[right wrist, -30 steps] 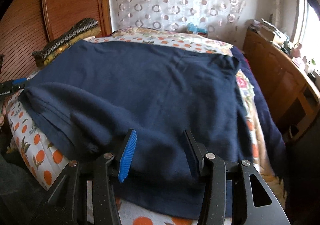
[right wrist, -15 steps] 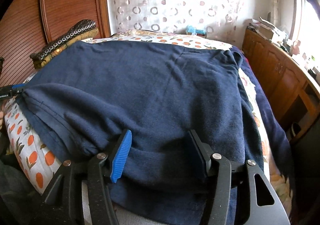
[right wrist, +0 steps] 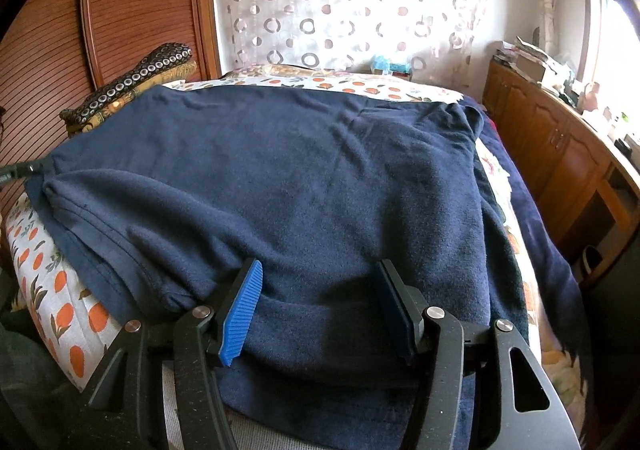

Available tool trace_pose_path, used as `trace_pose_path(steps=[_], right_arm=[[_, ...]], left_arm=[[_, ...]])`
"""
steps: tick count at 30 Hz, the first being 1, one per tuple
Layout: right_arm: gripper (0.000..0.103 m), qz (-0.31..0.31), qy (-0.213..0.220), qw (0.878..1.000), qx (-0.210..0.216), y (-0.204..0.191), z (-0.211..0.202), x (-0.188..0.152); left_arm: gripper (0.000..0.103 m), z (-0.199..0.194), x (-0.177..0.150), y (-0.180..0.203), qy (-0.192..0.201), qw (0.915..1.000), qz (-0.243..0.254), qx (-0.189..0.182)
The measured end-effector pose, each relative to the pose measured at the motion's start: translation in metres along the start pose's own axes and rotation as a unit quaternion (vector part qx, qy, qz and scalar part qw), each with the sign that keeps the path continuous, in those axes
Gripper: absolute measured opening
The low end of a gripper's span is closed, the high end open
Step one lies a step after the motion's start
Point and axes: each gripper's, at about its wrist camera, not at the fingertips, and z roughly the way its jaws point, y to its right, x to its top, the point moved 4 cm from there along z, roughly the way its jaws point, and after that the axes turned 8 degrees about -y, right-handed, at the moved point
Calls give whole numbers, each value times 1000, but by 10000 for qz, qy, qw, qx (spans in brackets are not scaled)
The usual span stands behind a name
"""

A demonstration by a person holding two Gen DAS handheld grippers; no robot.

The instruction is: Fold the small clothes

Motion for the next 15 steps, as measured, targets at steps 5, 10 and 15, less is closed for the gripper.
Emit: trace_pose_path(steps=[5, 10, 15], right_arm=[[60, 9, -2, 10000, 3, 1, 0, 1], [61, 3, -16, 10000, 10, 1, 1, 1], [61, 51, -67, 9999, -72, 3, -1, 3]], left_arm=[[7, -23, 28, 29, 426, 9983, 345, -183], [7, -31, 53, 58, 671, 9949, 662, -362], [7, -32, 72, 85, 804, 9906, 934, -591]])
